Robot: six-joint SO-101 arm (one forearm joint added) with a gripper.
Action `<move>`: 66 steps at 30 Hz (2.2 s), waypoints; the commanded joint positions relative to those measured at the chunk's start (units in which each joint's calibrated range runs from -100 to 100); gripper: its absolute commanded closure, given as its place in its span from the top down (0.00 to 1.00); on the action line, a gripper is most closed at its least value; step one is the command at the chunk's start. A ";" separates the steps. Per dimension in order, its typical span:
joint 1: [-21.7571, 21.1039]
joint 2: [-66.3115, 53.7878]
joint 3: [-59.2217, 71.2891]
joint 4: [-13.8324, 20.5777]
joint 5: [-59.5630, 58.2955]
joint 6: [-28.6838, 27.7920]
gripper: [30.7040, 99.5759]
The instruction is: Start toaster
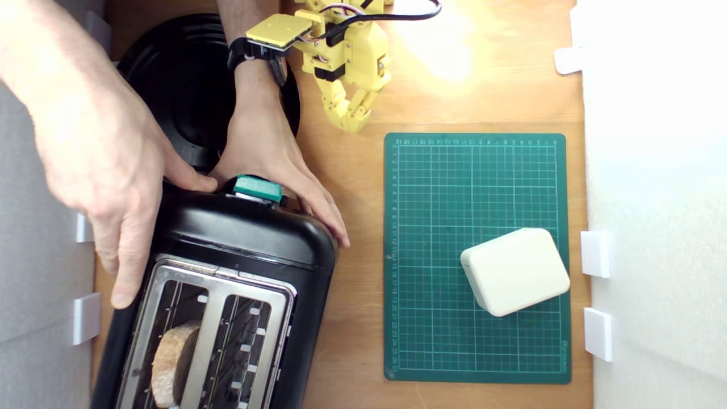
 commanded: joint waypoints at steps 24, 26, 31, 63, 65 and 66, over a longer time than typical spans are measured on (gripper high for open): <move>-0.19 -0.17 0.29 0.47 0.31 -0.19 0.01; -0.19 -0.17 0.29 0.47 0.31 -0.19 0.01; -0.19 -0.17 0.29 0.47 0.31 -0.19 0.01; 0.28 -0.42 0.29 0.57 0.31 0.07 0.02; 0.44 -0.09 0.29 0.57 0.22 0.12 0.02; 0.68 0.25 0.29 1.13 0.14 0.17 0.02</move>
